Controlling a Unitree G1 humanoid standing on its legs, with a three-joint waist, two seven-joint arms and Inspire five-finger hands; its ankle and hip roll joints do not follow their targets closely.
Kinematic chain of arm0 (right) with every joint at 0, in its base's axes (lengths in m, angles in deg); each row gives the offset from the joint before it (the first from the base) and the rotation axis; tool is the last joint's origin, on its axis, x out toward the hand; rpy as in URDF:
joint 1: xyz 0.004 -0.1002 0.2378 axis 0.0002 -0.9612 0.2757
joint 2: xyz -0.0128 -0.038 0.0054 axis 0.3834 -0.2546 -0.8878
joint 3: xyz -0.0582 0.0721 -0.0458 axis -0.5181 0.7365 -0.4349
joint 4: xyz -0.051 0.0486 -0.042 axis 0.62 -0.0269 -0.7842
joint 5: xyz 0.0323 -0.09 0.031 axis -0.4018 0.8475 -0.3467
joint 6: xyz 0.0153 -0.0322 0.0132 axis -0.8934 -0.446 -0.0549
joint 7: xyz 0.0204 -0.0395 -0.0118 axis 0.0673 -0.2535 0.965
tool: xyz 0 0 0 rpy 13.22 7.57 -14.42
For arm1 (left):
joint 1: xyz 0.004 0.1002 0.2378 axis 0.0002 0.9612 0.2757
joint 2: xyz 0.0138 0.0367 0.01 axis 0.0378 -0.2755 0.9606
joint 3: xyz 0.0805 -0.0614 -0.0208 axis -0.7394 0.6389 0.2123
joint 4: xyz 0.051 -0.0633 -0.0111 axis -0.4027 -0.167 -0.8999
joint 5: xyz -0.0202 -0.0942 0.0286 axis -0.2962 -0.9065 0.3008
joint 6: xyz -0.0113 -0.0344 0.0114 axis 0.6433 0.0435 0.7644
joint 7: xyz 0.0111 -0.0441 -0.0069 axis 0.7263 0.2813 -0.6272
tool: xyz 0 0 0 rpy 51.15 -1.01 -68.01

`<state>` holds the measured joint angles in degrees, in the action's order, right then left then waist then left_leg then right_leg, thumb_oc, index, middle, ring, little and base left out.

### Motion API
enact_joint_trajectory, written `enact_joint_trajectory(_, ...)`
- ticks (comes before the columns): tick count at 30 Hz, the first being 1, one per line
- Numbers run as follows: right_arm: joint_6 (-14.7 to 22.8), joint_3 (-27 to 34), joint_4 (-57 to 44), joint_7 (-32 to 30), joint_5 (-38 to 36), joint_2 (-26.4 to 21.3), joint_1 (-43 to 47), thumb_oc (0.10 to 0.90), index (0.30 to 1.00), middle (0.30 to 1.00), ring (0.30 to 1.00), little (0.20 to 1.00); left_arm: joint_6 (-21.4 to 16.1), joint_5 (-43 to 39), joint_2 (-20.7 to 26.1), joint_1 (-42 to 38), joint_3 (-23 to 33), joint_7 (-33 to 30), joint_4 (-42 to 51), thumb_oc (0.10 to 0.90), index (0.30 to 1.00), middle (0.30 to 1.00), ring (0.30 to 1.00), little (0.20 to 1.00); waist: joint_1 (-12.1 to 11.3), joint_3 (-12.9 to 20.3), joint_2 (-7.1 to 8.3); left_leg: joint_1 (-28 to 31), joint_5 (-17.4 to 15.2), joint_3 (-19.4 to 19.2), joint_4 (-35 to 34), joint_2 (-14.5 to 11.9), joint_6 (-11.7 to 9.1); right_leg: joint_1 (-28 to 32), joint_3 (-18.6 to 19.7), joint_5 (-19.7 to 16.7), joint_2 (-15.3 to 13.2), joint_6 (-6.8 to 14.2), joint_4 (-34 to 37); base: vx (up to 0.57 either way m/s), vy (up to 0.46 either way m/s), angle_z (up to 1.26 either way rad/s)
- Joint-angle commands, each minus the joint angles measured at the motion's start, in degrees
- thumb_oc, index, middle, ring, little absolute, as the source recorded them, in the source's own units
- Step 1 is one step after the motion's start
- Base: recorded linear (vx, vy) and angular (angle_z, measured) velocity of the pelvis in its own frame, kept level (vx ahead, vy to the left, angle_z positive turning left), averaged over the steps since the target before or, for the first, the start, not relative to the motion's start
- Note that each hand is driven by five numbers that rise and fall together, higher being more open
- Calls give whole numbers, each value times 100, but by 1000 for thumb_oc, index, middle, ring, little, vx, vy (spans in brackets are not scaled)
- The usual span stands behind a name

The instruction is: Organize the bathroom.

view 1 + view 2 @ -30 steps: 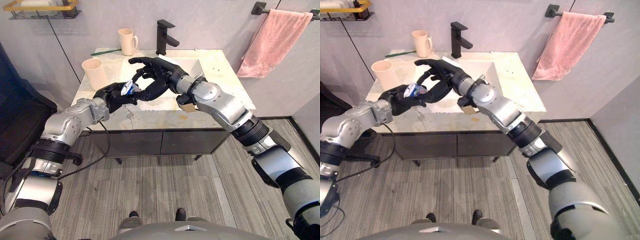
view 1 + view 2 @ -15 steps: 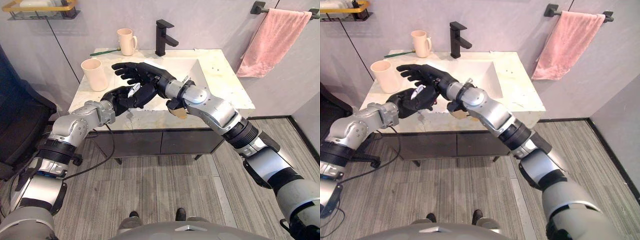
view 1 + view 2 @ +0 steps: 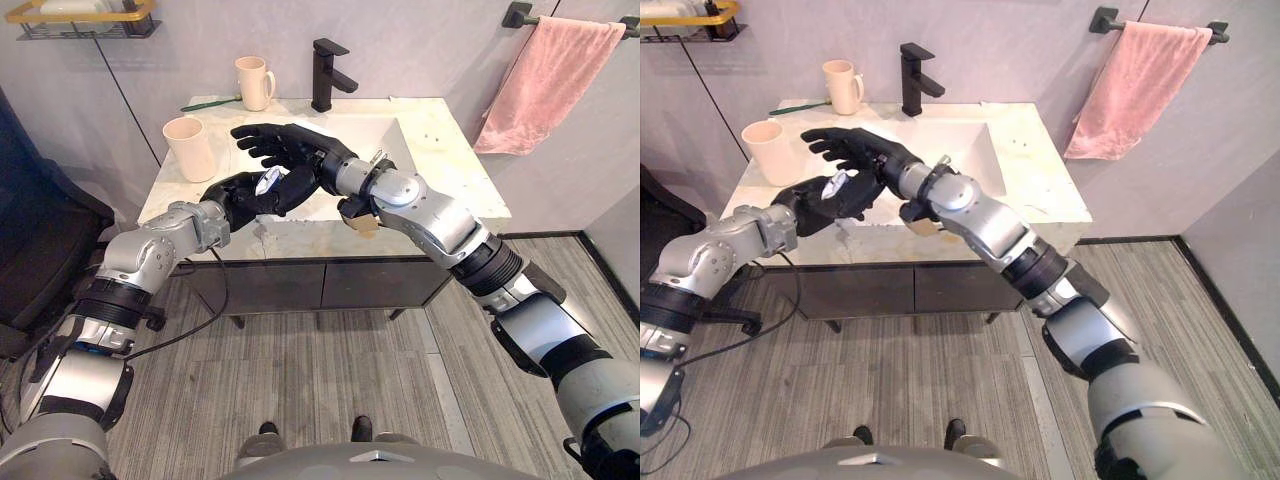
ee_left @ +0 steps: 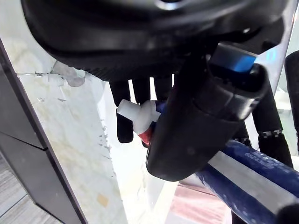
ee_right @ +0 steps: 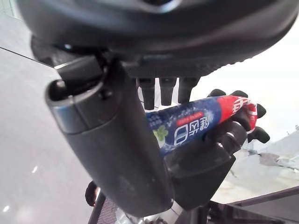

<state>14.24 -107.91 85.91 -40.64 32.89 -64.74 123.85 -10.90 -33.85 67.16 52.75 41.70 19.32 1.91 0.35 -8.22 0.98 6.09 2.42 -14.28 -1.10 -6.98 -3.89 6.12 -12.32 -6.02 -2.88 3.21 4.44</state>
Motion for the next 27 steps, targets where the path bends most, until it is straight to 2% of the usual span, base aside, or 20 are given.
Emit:
enact_joint_trajectory(1,372,405,-355,-120,222,-159,354,800,900,900,900,900,-721,-140,250,-585,609,110,363,400,300,300,300,300,-18,511,-139,-298,-114,59,671,-370,-77,-152,158,870,-214,123,-245,0,0,0)
enact_joint_trajectory(8,197,551,-607,-105,30,-294,309,800,900,900,900,900,-686,-164,343,-420,762,105,441,400,300,300,300,300,13,512,-171,-267,-146,7,644,-362,-66,-161,177,883,-224,136,-268,0,0,0)
enact_joint_trajectory(18,206,510,-724,-104,-83,-259,321,800,900,900,900,900,-708,-230,357,-413,716,86,430,400,300,300,300,300,39,480,-179,-284,-83,8,699,-400,-86,-168,269,886,-164,110,-254,0,0,0)
enact_joint_trajectory(19,236,498,-701,-97,-87,-251,323,722,782,782,782,782,-704,-228,360,-418,715,96,407,400,300,300,300,300,37,485,-177,-283,-75,9,707,-403,-86,-163,269,885,-157,107,-249,0,0,0)
enact_joint_trajectory(20,244,494,-698,-99,-92,-250,326,620,629,629,629,629,-699,-236,362,-425,711,93,401,400,300,300,300,300,37,487,-176,-282,-74,10,708,-404,-84,-162,271,885,-157,106,-249,0,0,0)
enact_joint_trajectory(21,284,488,-683,-113,-96,-250,324,400,300,300,300,300,-703,-237,361,-432,702,102,378,400,300,300,300,300,37,491,-172,-283,-72,11,714,-405,-82,-158,273,888,-154,105,-248,0,0,0)
enact_joint_trajectory(27,299,489,-683,-81,-75,-243,317,400,300,300,300,300,-713,-213,322,-454,682,38,362,400,300,300,300,300,47,513,-156,-290,-66,5,729,-408,-80,-152,297,896,-135,100,-244,0,0,0)
